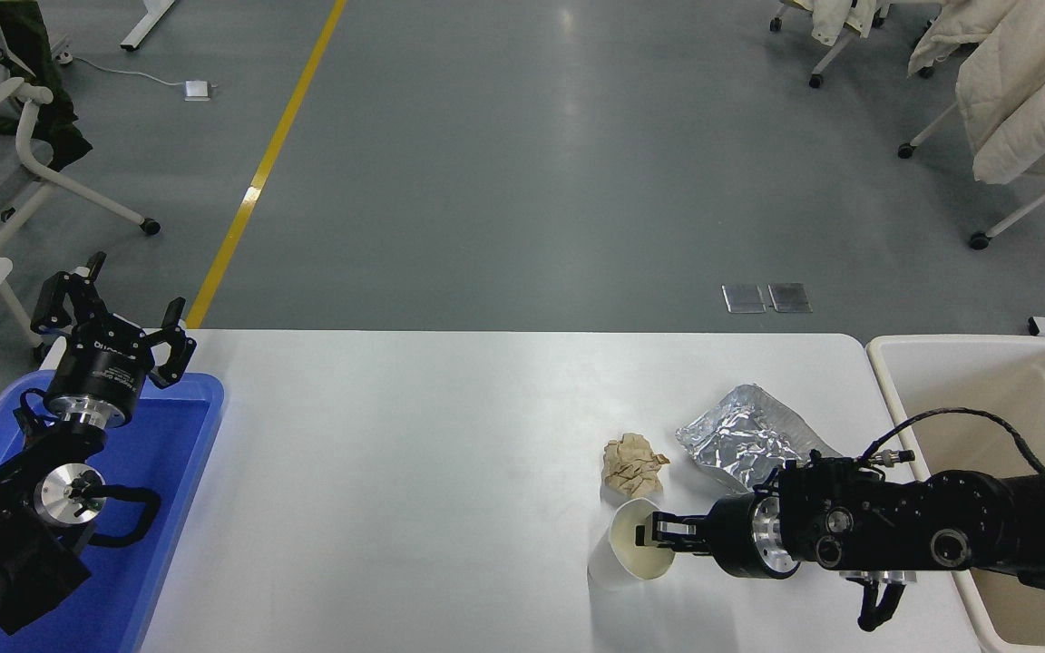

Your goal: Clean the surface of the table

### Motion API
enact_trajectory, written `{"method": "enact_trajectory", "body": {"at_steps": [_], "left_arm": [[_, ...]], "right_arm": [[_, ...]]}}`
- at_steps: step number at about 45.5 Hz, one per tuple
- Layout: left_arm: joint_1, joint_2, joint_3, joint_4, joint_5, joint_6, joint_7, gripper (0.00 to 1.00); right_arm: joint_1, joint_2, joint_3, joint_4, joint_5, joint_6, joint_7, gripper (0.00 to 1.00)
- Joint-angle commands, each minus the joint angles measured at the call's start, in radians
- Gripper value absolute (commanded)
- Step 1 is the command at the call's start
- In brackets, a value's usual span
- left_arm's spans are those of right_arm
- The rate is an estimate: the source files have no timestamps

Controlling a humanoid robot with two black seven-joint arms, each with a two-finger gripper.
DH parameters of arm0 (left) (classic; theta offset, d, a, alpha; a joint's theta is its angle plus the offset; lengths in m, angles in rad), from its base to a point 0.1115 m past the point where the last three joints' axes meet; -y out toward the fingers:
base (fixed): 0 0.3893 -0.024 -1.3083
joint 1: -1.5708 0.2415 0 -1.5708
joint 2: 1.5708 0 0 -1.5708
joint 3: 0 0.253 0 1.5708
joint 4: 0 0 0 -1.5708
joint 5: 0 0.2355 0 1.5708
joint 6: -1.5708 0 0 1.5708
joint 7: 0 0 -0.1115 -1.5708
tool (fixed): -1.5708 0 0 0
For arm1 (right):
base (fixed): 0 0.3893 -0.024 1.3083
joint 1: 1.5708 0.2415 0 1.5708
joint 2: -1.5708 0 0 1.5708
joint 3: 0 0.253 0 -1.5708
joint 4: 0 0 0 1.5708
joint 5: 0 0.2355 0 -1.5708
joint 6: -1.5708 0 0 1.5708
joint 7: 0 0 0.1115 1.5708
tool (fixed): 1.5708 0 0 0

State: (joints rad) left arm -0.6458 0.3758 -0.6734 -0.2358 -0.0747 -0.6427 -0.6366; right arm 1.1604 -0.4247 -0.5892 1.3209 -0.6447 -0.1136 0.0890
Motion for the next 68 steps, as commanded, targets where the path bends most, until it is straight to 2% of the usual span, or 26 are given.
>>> {"method": "enact_trajectory", "body": {"at_steps": [1, 15, 23, 31, 38, 48, 59, 68], "left_arm": [[0.000, 0.000, 0.000, 0.000, 0.001, 0.000, 0.000, 1.00], [0.000, 0.000, 0.000, 0.001, 0.000, 0.000, 0.000, 1.00], [0.000, 0.000, 0.000, 0.000, 0.001, 0.000, 0.000, 1.00], [0.000, 0.000, 0.000, 0.000, 0.001, 0.000, 0.000, 1.00], [0.000, 0.000, 0.000, 0.000, 0.000, 0.000, 0.000, 1.00], [0.000, 0.000, 0.000, 0.000, 0.001, 0.000, 0.000, 1.00], [0.000, 0.000, 0.000, 0.001, 0.001, 0.000, 0.000, 1.00], [0.000, 0.000, 0.002, 0.001, 0.001, 0.000, 0.000, 1.00]], "right_arm": [[0.016, -0.019, -0.024, 0.012, 0.002, 0.000, 0.002, 0.00], [0.102, -0.112, -0.034, 0.104, -0.001, 0.029, 0.002, 0.00], [0.234, -0.239, -0.084, 0.233, -0.001, 0.071, 0.002, 0.00], [0.386, -0.417, -0.092, 0.317, -0.006, 0.227, 0.002, 0.00], [0.519, -0.597, -0.087, 0.333, -0.013, 0.442, 0.002, 0.00], [0.699, -0.785, -0.075, 0.331, -0.059, 0.693, 0.002, 0.00], [0.826, -0.894, -0.070, 0.325, -0.095, 0.847, 0.002, 0.00], [0.846, -0.924, -0.054, 0.310, -0.144, 0.876, -0.003, 0.00]]}}
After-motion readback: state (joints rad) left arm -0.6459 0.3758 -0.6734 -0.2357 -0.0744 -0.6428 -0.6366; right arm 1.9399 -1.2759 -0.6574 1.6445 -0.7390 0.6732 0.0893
